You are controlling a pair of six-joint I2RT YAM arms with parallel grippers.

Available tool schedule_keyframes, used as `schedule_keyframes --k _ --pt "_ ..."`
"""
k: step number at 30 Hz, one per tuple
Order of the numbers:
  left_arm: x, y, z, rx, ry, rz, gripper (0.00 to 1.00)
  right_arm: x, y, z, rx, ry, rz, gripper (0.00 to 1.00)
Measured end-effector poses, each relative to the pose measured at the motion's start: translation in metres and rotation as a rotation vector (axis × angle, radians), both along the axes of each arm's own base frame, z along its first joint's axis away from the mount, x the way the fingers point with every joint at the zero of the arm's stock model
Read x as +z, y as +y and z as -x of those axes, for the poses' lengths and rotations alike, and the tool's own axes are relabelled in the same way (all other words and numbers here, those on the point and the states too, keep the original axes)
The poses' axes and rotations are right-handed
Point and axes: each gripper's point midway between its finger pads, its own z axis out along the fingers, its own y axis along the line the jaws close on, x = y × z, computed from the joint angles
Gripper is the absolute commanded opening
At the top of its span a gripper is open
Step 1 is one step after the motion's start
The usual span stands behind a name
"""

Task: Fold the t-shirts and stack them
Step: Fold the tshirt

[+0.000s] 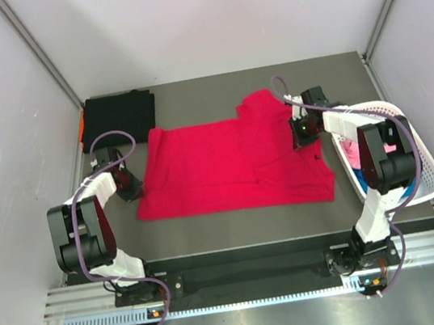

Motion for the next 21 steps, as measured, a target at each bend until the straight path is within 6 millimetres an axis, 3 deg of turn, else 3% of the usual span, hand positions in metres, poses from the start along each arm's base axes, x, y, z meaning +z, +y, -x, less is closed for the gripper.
schedule_keyframes --k 6,10,16,21 --pt "0.004 0.0 -0.001 0.02 -0.01 0.006 0.0 -0.001 -0.001 0.003 -0.008 -0.004 -0.006 0.0" --pt "0.011 0.0 -0.002 0.024 -0.03 -0.001 0.0 -0.001 -0.001 0.005 -0.014 0.001 -0.027 0.34" --pt "0.02 0.0 -0.004 0.022 -0.059 -0.001 0.0 0.003 -0.01 0.003 -0.025 0.008 -0.091 0.38" --pt "0.02 -0.001 -0.004 0.021 -0.058 0.002 0.0 0.006 -0.006 0.004 -0.006 0.009 -0.129 0.39"
